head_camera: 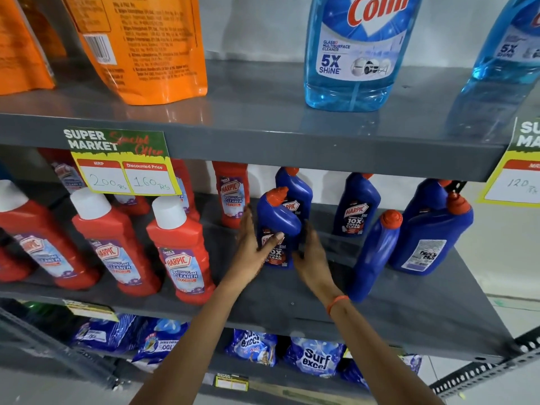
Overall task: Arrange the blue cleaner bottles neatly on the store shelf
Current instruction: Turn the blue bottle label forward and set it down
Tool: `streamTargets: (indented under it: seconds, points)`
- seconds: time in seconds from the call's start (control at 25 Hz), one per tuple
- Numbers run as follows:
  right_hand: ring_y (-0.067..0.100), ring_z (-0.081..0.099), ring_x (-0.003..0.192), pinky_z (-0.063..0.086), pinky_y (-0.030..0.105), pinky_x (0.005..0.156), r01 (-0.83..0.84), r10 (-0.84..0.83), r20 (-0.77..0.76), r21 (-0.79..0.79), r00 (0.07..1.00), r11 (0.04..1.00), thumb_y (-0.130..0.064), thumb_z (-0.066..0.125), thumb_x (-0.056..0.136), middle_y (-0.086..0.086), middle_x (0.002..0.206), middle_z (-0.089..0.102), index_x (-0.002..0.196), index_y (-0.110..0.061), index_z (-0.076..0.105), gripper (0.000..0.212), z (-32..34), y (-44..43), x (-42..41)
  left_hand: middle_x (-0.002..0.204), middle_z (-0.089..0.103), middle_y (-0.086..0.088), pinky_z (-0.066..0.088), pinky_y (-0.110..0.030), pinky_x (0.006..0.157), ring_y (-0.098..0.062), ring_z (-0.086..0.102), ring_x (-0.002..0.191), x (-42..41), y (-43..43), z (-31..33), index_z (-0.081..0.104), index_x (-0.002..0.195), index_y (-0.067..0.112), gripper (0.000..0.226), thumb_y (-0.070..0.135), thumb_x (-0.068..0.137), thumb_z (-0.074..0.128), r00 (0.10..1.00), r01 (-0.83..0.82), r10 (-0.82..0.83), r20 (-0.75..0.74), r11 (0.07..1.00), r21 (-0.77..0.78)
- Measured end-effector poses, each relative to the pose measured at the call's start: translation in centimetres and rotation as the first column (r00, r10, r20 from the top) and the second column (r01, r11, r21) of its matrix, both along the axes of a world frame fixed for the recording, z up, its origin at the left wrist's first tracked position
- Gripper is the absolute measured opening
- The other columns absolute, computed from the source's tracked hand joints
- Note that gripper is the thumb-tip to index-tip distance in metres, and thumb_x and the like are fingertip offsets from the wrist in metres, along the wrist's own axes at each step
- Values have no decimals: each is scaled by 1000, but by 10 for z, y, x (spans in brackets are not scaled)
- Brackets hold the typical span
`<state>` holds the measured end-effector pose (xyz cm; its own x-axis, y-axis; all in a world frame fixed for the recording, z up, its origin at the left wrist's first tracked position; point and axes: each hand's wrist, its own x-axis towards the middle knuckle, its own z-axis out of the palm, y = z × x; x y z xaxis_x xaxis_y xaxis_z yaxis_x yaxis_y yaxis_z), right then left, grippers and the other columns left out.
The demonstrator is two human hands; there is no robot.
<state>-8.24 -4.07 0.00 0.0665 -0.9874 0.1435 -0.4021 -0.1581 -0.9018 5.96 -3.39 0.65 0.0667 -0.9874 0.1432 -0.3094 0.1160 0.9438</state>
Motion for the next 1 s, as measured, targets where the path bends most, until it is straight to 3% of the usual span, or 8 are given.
streamTargets:
  seconds: [0.12, 0.28, 0.36, 0.48, 0.6, 0.8, 0.92, 1.0]
  points:
    - [13, 40, 127, 33, 19, 108, 204, -210, 31, -412, 977, 888, 12, 45, 78, 8, 134, 45, 135, -4, 38, 60, 20, 29, -16, 157, 10, -17, 7, -36, 118, -25, 6, 145, -28, 16, 15, 6, 146, 7, 88, 45, 84, 57, 909, -140, 256, 329, 932, -335]
    - [5, 32, 130, 30, 20, 112, 306, -301, 124, -656, 945, 690, 2, 39, 81, 7, 131, 40, 131, -7, 39, 51, 27, 48, -60, 156, 5, -7, 13, -41, 119, -22, 9, 145, -91, 29, 25, 2, 145, 15, 79, 32, 88, 54, 918, -32, 212, 335, 881, -472]
    - [9, 28, 134, 24, 18, 114, 364, -335, 168, -613, 927, 702, -1, 40, 83, 14, 137, 35, 135, -7, 35, 53, 12, 51, -87, 155, 17, -8, 21, -38, 119, -21, 19, 144, -125, 34, 23, 12, 144, 12, 73, 26, 88, 56, 962, 16, 83, 259, 933, -358]
    - [9, 19, 138, 17, 16, 114, 334, -324, 90, -365, 942, 869, 4, 52, 79, 13, 146, 26, 142, -8, 26, 69, -30, 50, -130, 144, 45, -14, 38, -29, 107, -24, 45, 130, -160, 35, 15, 38, 138, 7, 59, 25, 87, 62, 986, 20, 21, 167, 970, -241]
    - [28, 31, 137, 28, 38, 115, 112, -109, 48, -58, 993, 992, -3, 61, 74, 16, 147, 32, 142, -8, 27, 76, -58, 43, -154, 124, 63, -14, 49, -31, 94, -25, 61, 111, -178, 33, 13, 49, 129, 8, 60, 28, 78, 72, 991, 8, 14, 134, 986, -165]
    - [26, 45, 129, 42, 45, 107, -43, 29, 158, 86, 987, 995, 6, 59, 75, 14, 142, 43, 142, -10, 25, 77, -60, 25, -164, 106, 70, -16, 52, -38, 79, -32, 65, 94, -190, 23, 20, 58, 115, 7, 51, 32, 74, 75, 957, -114, 157, 245, 977, -179]
    - [24, 58, 111, 51, 40, 93, -144, 85, 312, 170, 946, 975, 5, 63, 79, 16, 129, 58, 125, -19, 45, 55, -59, 12, -180, 106, 71, -11, 53, -46, 85, -24, 66, 97, -172, 14, 26, 60, 110, 9, 45, 34, 75, 72, 996, 35, -27, 89, 995, -89]
    - [23, 64, 102, 56, 35, 83, -314, 179, 473, 222, 863, 923, 1, 67, 78, 10, 118, 66, 114, -24, 54, 46, -52, 7, -190, 109, 70, -1, 53, -36, 88, -12, 66, 100, -159, 5, 33, 60, 111, 19, 34, 27, 80, 70, 984, 169, -170, -55, 986, -12]
